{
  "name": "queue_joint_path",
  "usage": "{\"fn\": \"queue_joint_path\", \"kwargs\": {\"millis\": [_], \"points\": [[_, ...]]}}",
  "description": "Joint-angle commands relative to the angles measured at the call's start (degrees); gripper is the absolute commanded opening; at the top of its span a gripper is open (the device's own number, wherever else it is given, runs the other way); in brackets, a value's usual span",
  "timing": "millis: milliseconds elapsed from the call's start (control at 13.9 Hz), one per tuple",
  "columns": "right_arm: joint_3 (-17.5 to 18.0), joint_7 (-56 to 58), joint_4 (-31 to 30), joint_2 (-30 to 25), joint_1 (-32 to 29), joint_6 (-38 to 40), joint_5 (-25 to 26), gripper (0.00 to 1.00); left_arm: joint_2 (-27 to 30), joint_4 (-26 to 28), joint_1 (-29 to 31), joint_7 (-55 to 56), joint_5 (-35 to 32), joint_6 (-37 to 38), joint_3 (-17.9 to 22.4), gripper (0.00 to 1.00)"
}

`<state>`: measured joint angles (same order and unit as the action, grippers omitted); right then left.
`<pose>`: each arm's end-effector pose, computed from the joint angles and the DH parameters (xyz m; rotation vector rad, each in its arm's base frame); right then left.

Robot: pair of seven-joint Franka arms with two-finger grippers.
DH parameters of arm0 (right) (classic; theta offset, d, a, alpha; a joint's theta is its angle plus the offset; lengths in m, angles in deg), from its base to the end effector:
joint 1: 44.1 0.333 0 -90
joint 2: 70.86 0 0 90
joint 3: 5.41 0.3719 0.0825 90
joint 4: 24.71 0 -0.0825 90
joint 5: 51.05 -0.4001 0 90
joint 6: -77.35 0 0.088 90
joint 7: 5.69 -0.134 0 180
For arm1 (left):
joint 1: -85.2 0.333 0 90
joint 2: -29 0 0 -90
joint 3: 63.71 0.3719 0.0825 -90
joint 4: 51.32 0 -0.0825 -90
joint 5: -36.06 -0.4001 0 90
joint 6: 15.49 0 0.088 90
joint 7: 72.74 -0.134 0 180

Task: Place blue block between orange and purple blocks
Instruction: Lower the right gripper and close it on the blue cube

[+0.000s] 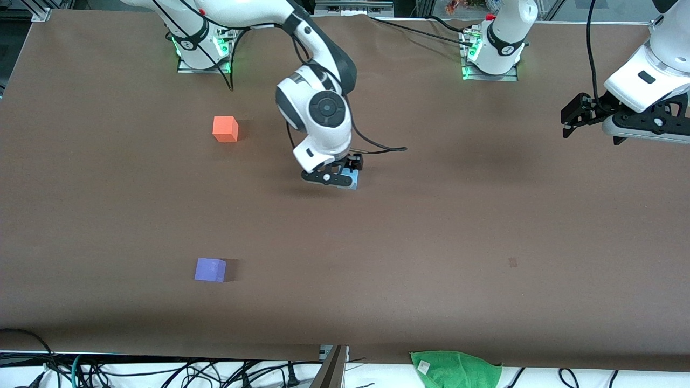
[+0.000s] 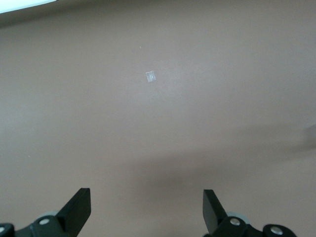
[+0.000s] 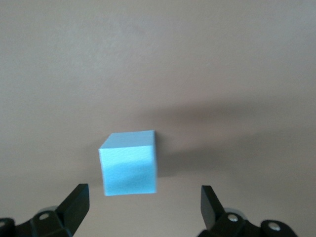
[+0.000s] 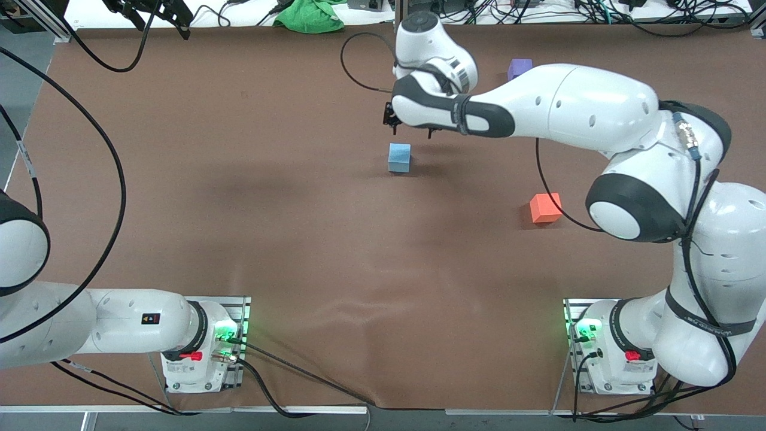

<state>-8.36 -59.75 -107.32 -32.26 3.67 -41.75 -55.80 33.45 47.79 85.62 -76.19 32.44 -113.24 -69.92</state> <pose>0.5327 0.5486 0.2988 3.1245 -0.3012 -0.0834 0.5518 -0.0506 0.6309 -3.0595 0.2576 -0.0843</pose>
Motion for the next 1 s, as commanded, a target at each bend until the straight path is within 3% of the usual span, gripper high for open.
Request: {"fn": "queue_joint_path", "kwargs": {"millis": [0, 573, 932], "points": [[-0.6, -5.2, -0.3, 2.0, 2.6, -3.2, -0.3, 1.00, -1.1, -1.8, -0.3, -0.3, -1.1, 0.5, 0.1, 1.00], [-0.8, -5.9, -4.5, 3.5, 4.1, -9.1, 0.4, 1.00, -1.3, -1.9, -0.2, -0.3, -1.1, 0.7, 0.1, 1.00], [-0.9, -5.4, -5.2, 4.1, 4.6, -11.0, 4.3, 1.00, -1.6, -2.1, -0.2, -0.4, -1.0, 0.7, 0.1, 1.00]]}}
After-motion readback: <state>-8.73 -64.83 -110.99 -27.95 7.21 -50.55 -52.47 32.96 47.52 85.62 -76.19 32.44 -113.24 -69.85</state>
